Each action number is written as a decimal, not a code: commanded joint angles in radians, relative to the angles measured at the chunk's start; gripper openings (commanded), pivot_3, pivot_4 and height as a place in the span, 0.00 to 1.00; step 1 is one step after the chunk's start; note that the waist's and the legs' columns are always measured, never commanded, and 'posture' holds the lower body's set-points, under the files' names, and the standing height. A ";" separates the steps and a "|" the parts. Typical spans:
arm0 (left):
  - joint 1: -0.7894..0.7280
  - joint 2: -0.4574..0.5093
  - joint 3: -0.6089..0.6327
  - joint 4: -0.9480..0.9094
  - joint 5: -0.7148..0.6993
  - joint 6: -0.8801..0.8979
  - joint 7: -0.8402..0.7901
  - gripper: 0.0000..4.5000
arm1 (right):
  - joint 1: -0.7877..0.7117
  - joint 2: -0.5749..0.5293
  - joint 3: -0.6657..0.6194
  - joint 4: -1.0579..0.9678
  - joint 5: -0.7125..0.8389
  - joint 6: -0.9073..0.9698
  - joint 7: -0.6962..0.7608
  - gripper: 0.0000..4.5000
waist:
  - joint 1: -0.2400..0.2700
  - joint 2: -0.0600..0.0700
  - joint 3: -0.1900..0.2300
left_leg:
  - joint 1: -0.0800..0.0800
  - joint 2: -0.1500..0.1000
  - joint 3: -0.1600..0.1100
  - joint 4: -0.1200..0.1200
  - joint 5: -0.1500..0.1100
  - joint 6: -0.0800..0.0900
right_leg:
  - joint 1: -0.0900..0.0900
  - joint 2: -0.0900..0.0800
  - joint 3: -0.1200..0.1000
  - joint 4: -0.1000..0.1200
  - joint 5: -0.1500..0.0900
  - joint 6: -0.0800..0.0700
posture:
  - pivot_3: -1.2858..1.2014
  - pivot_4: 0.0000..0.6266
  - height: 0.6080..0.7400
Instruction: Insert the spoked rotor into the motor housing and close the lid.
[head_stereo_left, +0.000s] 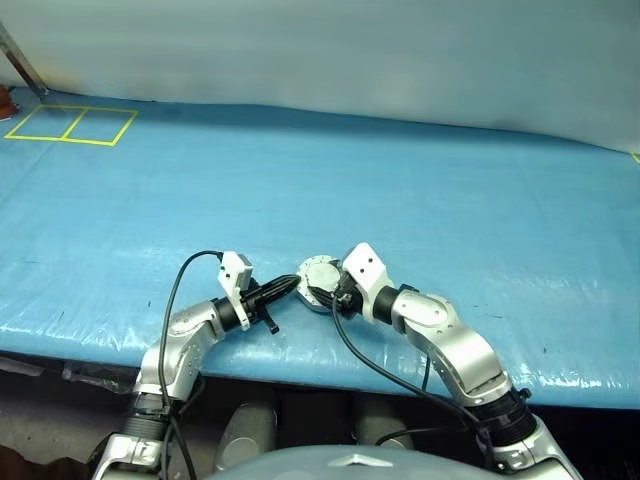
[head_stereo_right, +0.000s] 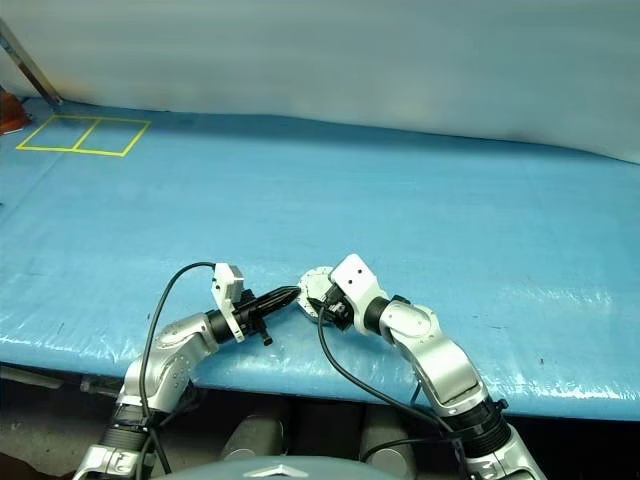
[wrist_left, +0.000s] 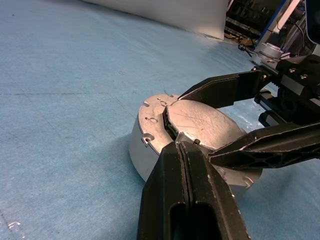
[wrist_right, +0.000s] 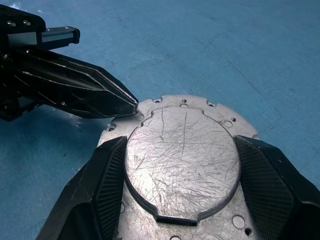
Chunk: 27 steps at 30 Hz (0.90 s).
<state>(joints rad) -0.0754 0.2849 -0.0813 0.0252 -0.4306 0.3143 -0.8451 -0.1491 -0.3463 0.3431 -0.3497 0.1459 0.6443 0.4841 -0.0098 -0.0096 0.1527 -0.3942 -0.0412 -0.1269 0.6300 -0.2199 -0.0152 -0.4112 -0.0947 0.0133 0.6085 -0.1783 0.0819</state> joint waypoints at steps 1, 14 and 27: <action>-0.003 -0.007 -0.019 0.009 0.022 -0.003 0.010 0.00 | 0.026 -0.006 0.015 0.010 0.003 0.036 0.013 0.67 | 0.000 0.000 0.000 | 0.000 0.000 0.000 0.000 0.000 0.000 | 0.000 0.000 0.000 0.000 0.000 0.000 | 0.52 0.24 1.00; 0.004 -0.008 -0.030 0.016 0.025 -0.009 0.008 0.00 | 0.046 0.008 -0.011 -0.049 0.051 0.009 0.044 0.99 | -0.002 0.000 0.000 | 0.000 0.000 0.000 -0.001 0.000 0.000 | 0.000 0.000 0.000 0.000 0.000 0.000 | 0.52 0.24 1.00; 0.011 -0.019 -0.029 0.022 0.028 -0.021 0.000 0.00 | 0.108 0.115 -0.252 -0.148 0.256 0.144 -0.044 0.99 | -0.001 0.000 0.001 | -0.001 0.000 0.000 -0.001 0.000 0.000 | -0.002 0.000 0.000 0.000 0.000 0.000 | 0.52 0.24 1.00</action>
<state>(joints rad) -0.0754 0.2734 -0.0888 0.0303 -0.4118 0.2918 -0.8387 -0.0470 -0.2334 0.1165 -0.4775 0.3821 0.7759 0.4549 -0.0110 -0.0094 0.1540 -0.3957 -0.0410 -0.1271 0.6285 -0.2200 -0.0153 -0.4130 -0.0947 0.0131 0.6082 -0.1787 0.0818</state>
